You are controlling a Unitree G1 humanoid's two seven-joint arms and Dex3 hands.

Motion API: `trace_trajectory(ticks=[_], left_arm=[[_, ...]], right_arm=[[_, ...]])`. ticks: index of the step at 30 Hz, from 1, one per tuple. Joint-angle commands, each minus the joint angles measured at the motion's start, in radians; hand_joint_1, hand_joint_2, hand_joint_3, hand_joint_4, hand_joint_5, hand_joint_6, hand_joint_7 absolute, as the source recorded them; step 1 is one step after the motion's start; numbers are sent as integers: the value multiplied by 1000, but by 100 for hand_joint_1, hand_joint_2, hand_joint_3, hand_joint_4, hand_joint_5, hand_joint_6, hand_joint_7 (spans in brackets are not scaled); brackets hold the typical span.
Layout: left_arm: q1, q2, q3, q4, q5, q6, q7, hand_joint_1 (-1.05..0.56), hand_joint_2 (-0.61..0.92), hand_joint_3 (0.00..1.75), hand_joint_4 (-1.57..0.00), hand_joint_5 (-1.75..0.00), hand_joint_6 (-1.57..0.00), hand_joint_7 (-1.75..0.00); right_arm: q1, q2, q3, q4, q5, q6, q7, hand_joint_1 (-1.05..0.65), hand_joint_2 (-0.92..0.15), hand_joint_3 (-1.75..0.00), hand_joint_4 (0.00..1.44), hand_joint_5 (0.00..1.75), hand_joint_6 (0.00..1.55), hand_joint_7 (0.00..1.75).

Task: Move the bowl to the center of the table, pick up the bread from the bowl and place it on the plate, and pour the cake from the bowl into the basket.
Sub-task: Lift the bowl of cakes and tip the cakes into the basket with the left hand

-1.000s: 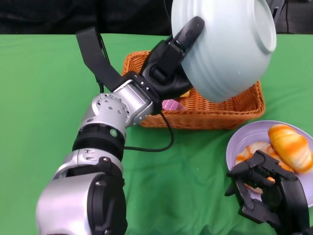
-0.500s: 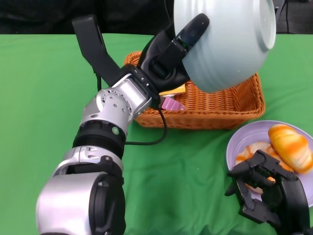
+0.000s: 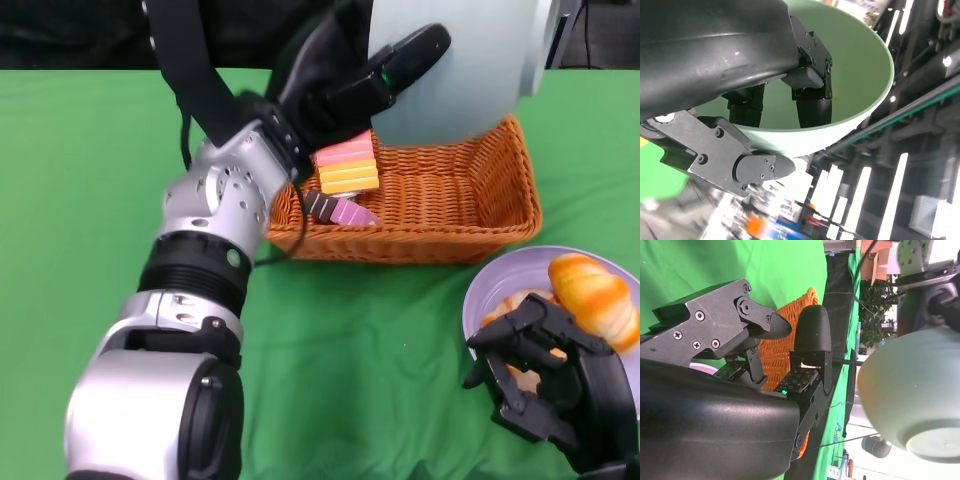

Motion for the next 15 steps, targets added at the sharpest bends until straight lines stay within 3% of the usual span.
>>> trace_trajectory(ticks=[1, 5, 11, 15], left_arm=[[45, 27, -41, -77, 59, -98, 23, -10, 77, 83, -66, -175, -69, -145], [86, 51, -79, -104, 117, -238, 2, -8, 77, 84, -67, -175, -67, -146], [130, 116, -155, -102, 251, -488, 12, -9, 66, 101, -73, -175, -68, -152], [159, 149, -179, -83, 300, -659, 9, -7, 70, 96, -71, -175, -66, -151]], right_arm=[[10, -14, -6, -35, -4, 19, -17, -10, -63, -92, 78, 151, 76, 117], [5, -19, -10, -33, -18, 16, -30, -11, -63, -90, 80, 148, 76, 118], [9, -25, -11, -54, -7, 36, -25, -12, -67, -83, 80, 146, 76, 117], [8, -28, -14, -57, -15, 35, -31, -11, -69, -79, 81, 146, 75, 117]])
